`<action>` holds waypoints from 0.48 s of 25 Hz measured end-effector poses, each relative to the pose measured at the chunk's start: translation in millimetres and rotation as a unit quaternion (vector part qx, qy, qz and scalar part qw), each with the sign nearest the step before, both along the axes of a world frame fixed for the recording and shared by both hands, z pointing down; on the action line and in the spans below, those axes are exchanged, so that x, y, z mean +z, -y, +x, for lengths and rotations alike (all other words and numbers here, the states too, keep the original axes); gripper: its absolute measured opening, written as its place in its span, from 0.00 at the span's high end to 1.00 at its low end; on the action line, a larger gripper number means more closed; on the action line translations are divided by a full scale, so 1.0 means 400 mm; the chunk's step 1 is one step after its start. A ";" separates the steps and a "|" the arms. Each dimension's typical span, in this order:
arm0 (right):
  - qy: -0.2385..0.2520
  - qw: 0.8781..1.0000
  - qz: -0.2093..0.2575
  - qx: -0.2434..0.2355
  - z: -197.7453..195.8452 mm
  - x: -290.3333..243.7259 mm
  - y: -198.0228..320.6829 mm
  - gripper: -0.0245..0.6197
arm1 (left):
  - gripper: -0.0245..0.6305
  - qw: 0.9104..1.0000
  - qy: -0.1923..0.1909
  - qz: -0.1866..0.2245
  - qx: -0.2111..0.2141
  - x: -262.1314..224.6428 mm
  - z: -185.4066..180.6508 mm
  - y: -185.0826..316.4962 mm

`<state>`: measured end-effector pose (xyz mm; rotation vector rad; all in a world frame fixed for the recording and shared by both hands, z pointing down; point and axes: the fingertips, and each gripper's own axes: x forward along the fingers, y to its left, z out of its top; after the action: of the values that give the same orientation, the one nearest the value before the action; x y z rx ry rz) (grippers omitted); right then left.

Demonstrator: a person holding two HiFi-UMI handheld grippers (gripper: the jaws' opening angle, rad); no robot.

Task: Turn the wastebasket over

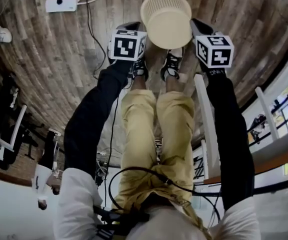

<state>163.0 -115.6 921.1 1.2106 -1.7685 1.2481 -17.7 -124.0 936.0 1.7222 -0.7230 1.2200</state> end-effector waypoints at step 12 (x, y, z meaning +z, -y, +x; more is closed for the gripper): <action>0.034 0.996 -0.001 0.082 0.057 0.162 0.101 0.90 | 0.80 0.994 -0.051 -0.030 -0.089 0.155 0.058 0.071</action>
<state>185.7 -156.1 985.7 1.3493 -1.7429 1.3999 5.4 -152.4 997.9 1.6217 -0.7539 1.0140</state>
